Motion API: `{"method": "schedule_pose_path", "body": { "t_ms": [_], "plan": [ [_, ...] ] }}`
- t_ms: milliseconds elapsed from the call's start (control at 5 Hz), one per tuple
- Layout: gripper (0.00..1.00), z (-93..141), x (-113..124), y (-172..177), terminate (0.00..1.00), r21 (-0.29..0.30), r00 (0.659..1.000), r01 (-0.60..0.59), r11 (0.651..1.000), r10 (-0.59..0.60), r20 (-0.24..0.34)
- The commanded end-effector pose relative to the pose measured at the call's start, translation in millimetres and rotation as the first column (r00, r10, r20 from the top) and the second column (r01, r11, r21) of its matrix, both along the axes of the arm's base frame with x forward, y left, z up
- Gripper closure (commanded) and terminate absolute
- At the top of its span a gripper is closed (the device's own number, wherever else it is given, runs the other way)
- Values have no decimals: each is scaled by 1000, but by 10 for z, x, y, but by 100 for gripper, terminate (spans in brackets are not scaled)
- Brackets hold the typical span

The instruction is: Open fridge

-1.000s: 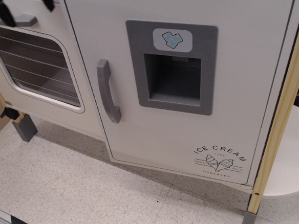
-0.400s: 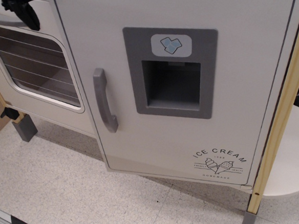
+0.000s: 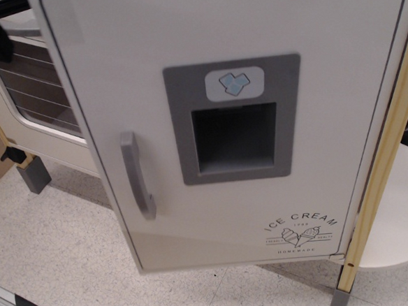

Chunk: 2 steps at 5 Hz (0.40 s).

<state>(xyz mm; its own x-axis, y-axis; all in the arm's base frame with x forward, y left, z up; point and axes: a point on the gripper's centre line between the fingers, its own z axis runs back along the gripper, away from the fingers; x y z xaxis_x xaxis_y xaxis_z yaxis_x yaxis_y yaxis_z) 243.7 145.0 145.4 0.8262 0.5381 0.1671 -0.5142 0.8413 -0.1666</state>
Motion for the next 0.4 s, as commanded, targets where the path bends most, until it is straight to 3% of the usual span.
{"method": "schedule_pose_path", "body": {
  "t_ms": [0, 200],
  "plan": [
    [0, 267, -389, -184, 0, 10, 986, 167, 986, -167, 4],
    [0, 276, -531, -489, 0, -16, 963, 266, 964, -266, -30]
  ]
}}
